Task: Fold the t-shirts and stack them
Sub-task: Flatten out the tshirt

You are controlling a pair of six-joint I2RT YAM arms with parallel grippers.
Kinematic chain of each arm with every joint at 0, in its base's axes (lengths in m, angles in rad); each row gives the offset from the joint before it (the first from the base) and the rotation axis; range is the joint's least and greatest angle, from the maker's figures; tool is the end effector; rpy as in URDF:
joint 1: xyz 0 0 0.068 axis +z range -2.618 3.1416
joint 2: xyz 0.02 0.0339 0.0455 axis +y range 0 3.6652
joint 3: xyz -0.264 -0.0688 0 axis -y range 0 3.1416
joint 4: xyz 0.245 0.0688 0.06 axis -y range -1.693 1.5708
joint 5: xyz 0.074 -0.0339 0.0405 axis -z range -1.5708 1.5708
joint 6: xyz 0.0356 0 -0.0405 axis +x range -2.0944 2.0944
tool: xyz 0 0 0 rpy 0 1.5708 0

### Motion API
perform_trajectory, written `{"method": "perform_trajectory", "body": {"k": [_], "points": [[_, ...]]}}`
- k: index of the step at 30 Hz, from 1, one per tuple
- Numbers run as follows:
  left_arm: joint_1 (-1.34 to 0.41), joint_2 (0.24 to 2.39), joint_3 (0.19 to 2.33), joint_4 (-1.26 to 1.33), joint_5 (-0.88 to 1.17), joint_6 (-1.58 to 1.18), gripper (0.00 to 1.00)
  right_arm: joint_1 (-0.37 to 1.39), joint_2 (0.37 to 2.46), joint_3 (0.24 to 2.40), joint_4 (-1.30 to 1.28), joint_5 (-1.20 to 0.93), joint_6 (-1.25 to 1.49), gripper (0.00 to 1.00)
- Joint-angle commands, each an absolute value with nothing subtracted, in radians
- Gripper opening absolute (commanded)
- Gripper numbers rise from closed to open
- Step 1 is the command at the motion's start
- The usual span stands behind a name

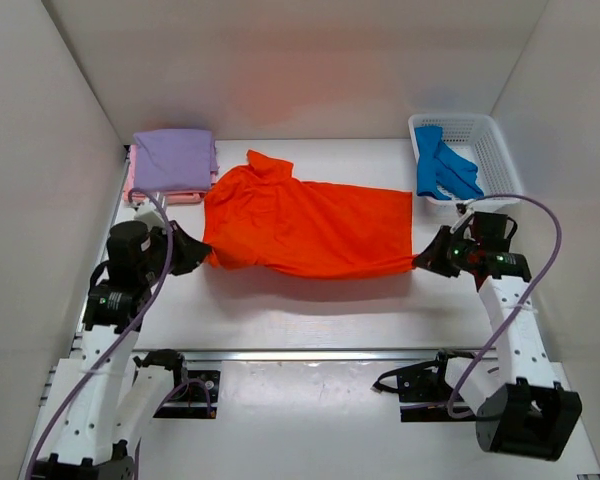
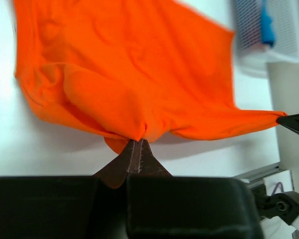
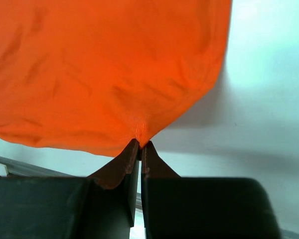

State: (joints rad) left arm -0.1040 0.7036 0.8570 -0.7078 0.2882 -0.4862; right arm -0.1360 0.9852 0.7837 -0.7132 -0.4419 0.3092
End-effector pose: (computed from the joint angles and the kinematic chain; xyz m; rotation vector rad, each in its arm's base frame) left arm 0.1418 -0.0250 0.3241 -0.2392 2.1566 -0.6506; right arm 0.1912 -0.0108 0.2591 0.3593 2.4385 0.6223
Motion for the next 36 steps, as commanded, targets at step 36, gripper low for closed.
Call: {"method": "perform_trajectory", "body": {"k": [36], "points": [[0.023, 1.327, 1.74, -0.532, 0.348, -0.356, 0.0, -0.101, 1.669, 1.981, -0.709, -0.477, 0.241, 0.0]]}}
